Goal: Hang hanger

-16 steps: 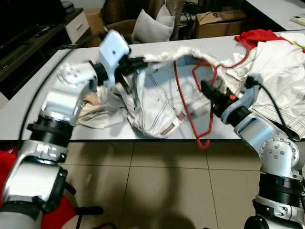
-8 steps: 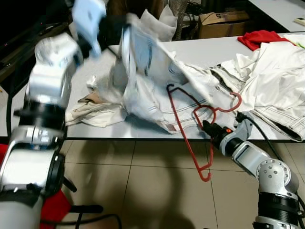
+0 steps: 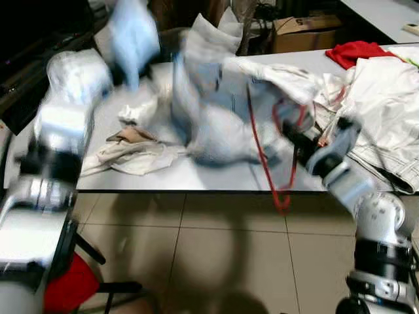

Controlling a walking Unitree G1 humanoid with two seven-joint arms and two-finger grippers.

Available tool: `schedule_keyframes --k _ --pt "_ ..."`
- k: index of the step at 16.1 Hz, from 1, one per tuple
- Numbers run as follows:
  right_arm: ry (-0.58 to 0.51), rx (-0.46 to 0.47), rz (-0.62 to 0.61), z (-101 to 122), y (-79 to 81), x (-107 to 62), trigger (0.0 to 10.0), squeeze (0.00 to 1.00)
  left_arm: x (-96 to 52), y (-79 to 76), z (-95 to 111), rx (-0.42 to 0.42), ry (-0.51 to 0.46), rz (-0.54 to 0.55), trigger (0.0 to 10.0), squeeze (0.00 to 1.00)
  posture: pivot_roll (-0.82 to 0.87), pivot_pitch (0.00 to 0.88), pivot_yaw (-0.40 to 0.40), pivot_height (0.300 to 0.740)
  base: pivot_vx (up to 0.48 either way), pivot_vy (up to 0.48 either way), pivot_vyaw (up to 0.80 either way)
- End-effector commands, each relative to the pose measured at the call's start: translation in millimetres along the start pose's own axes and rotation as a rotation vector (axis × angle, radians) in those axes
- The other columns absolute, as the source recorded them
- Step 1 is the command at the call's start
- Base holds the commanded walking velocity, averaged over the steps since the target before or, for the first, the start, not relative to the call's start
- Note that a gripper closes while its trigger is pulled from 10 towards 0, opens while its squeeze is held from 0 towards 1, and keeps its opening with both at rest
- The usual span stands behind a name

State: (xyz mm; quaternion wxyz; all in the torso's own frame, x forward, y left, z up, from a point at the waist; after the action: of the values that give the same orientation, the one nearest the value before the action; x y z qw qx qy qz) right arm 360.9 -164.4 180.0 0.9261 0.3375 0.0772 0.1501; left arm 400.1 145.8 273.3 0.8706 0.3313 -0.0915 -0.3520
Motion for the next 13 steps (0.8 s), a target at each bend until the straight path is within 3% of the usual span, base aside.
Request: schedule_keyframes --k 1,3,4,5,6,7,9,12,13 --pt "-0.050 0.010 0.017 9.2 4.7 4.8 10.0 0.00 -6.9 -6.9 -10.0 0.040 0.063 -0.043 0.0 0.00 0.02 0.000 0.123 0.740 0.000 0.000 0.00" --pt "-0.071 0.001 -0.003 9.3 0.9 16.0 10.0 0.00 -18.4 -34.4 -27.5 0.024 0.140 -0.185 0.0 0.00 0.03 0.000 0.126 0.740 0.000 0.000 0.00" --pt "-0.042 -0.016 -0.009 -1.4 4.5 29.9 10.0 0.00 -25.5 -58.9 -31.5 -0.016 0.167 -0.318 0.0 0.00 0.05 0.000 0.125 0.740 0.000 0.000 0.00" --pt "-0.031 -0.022 -0.007 -4.8 6.7 33.5 10.0 0.00 -25.7 -68.6 -28.4 -0.034 0.152 -0.361 0.0 0.00 0.05 0.000 0.125 0.740 0.000 0.000 0.00" --pt "-0.006 -0.015 0.012 -15.0 17.3 41.6 10.0 0.00 -16.2 -83.6 -9.1 -0.115 0.059 -0.377 0.0 0.00 0.06 0.000 0.127 0.740 0.000 0.000 0.00" --pt "0.029 -0.024 0.049 -27.6 29.0 45.0 10.0 0.00 -3.1 -82.4 11.5 -0.214 -0.038 -0.312 0.0 0.00 0.06 0.000 0.129 0.740 0.000 0.000 0.00" --pt "0.040 0.000 0.071 -39.2 33.7 45.9 10.0 0.00 4.2 -71.0 39.4 -0.318 -0.167 -0.254 0.0 0.00 0.06 0.000 0.132 0.740 0.000 0.000 0.00" --pt "0.044 -0.011 0.124 -38.3 48.6 61.3 10.0 0.00 -5.0 -83.0 60.1 -0.360 -0.233 -0.380 0.0 0.00 0.07 0.000 0.127 0.740 0.000 0.000 0.00" --pt "0.054 -0.008 0.268 -37.6 83.9 73.9 10.0 0.00 -10.7 -84.0 75.9 -0.409 -0.286 -0.415 0.0 0.00 0.08 0.000 0.114 0.740 0.000 0.000 0.00"
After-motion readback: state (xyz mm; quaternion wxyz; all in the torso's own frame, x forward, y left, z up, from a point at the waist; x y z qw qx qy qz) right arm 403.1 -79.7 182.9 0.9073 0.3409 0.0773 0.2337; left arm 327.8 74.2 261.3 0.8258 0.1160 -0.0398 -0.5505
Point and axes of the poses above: a point about 5 cm out from each wrist's last joint towards the gripper, its own x axis pointing out of the wrist towards the gripper, its own z axis along the axis of the wrist's last joint, y = z × x, the point moved 4 cm from there along x, pointing out of the wrist towards the gripper, and after that the axes turned 1 degree about x, right-handed, at the moved point
